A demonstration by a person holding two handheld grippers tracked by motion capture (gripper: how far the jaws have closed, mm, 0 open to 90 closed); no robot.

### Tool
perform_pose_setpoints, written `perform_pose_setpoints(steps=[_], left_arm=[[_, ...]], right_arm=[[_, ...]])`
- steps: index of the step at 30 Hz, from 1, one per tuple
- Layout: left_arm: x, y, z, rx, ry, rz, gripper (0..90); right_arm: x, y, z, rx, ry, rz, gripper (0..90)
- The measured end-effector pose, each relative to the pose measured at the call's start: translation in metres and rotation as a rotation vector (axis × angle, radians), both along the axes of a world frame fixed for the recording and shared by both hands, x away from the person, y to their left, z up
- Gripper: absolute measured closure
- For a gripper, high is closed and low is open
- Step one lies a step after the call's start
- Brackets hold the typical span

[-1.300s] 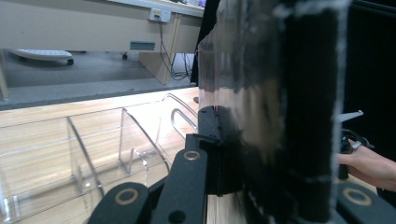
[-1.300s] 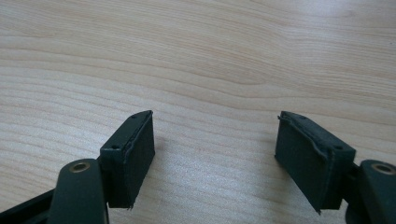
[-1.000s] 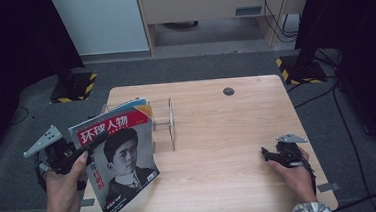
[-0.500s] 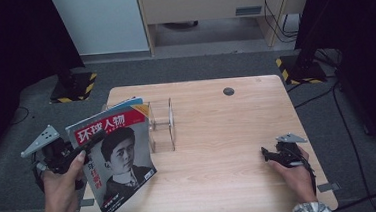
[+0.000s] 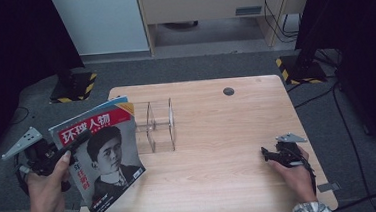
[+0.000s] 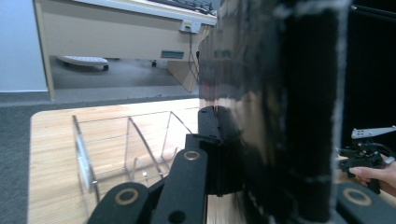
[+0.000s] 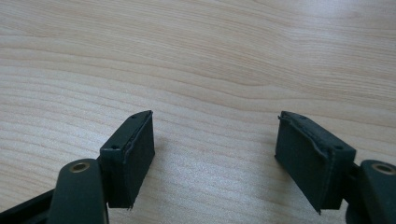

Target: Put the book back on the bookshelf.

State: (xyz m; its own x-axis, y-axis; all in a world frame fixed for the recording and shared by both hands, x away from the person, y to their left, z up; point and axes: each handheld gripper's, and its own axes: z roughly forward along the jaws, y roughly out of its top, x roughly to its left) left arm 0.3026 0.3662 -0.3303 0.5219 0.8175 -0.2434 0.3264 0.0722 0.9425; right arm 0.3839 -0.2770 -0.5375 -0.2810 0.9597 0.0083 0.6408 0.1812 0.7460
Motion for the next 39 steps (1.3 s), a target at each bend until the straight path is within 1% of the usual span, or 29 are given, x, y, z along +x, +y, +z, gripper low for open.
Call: perform_pose_setpoints(steps=[12, 15, 20, 24, 29, 33, 39], left_arm=[[-0.005, 0.023, -0.002, 0.007, -0.002, 0.064, 86.7], [-0.006, 0.028, -0.003, 0.002, -0.001, 0.078, 86.7], [-0.004, 0.034, -0.003, 0.008, -0.007, 0.106, 86.7], [0.002, 0.037, -0.003, 0.012, -0.016, 0.127, 86.7], [0.011, 0.037, -0.002, 0.036, -0.033, 0.154, 86.7], [0.021, 0.037, -0.003, 0.032, -0.047, 0.169, 86.7], [0.035, 0.035, -0.004, 0.035, -0.085, 0.196, 86.7]], right_arm=[[0.0, 0.0, 0.0, -0.001, 0.0, 0.0, 28.2], [0.0, 0.0, 0.0, -0.001, 0.0, 0.0, 28.2], [0.0, 0.0, 0.0, -0.001, 0.0, 0.0, 28.2], [0.0, 0.0, 0.0, 0.0, 0.001, 0.001, 28.2], [0.0, 0.0, 0.0, -0.002, -0.001, 0.001, 28.2], [0.001, 0.0, 0.0, -0.002, -0.001, 0.002, 28.2], [0.001, 0.0, 0.0, -0.003, -0.001, 0.004, 28.2]])
